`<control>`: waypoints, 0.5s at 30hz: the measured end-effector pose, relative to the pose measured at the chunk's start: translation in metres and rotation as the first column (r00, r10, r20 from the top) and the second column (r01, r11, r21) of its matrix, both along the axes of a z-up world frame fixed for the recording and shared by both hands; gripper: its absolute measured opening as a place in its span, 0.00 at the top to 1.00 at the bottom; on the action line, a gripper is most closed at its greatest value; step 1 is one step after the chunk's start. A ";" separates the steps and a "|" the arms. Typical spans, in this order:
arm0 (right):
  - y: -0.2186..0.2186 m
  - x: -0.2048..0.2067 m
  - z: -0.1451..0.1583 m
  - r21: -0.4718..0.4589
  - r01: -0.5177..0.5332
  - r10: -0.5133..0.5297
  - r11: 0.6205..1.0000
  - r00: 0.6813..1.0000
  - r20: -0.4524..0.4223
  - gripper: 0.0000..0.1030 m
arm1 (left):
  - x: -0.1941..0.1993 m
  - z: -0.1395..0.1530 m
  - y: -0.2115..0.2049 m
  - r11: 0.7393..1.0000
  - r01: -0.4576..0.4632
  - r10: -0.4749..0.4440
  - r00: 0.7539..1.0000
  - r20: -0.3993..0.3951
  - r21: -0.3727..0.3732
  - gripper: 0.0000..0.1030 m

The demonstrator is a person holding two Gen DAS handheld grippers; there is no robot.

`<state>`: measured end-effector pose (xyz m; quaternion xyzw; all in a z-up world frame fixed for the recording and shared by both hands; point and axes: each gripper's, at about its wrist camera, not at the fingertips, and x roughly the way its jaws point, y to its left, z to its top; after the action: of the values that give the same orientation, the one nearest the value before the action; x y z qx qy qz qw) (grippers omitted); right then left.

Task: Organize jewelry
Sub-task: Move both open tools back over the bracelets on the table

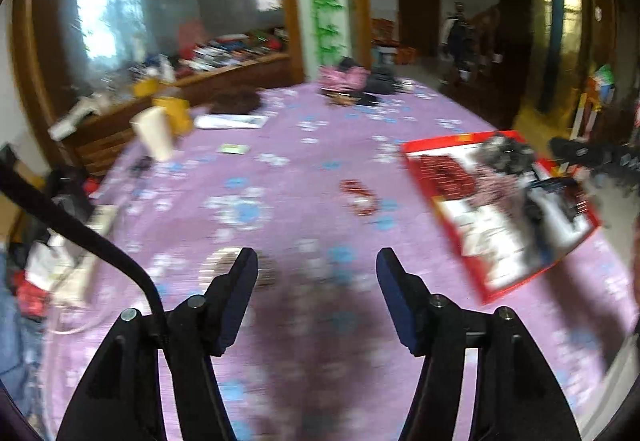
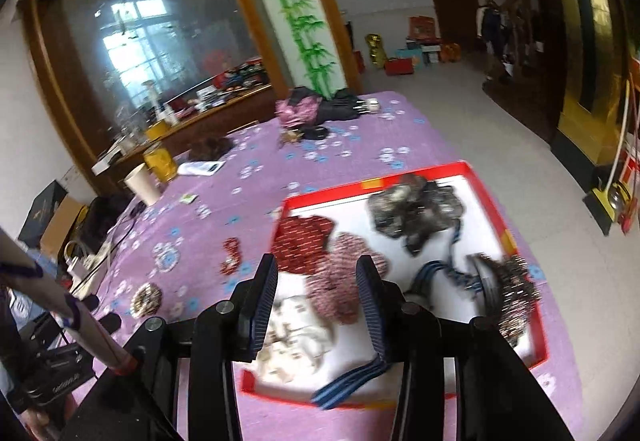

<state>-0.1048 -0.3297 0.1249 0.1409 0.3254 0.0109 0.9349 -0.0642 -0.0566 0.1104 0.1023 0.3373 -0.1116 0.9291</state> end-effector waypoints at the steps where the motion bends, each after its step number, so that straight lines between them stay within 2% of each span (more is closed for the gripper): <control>1: 0.008 0.000 0.000 -0.006 -0.014 0.014 1.000 1.000 -0.001 0.57 | 0.000 -0.003 0.011 1.000 -0.020 0.019 1.000 0.011 0.024 0.41; 4: 0.032 0.002 -0.001 -0.022 -0.055 0.055 0.998 0.998 -0.011 0.57 | 0.002 -0.012 0.040 0.997 -0.057 0.056 0.998 0.007 0.055 0.41; 8: 0.065 0.009 -0.007 -0.036 -0.118 0.116 0.992 0.993 -0.035 0.57 | 0.016 -0.026 0.080 0.994 -0.097 0.099 0.994 -0.044 0.050 0.41; 15: 0.117 0.034 -0.031 -0.024 -0.211 0.208 0.977 0.974 -0.093 0.57 | 0.055 -0.045 0.128 0.988 -0.157 0.155 0.979 -0.132 -0.007 0.41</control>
<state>-0.0710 -0.2126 0.0944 0.0901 0.3804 0.0976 0.9153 -0.0090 0.0709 0.0657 0.0601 0.4037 -0.0476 0.9117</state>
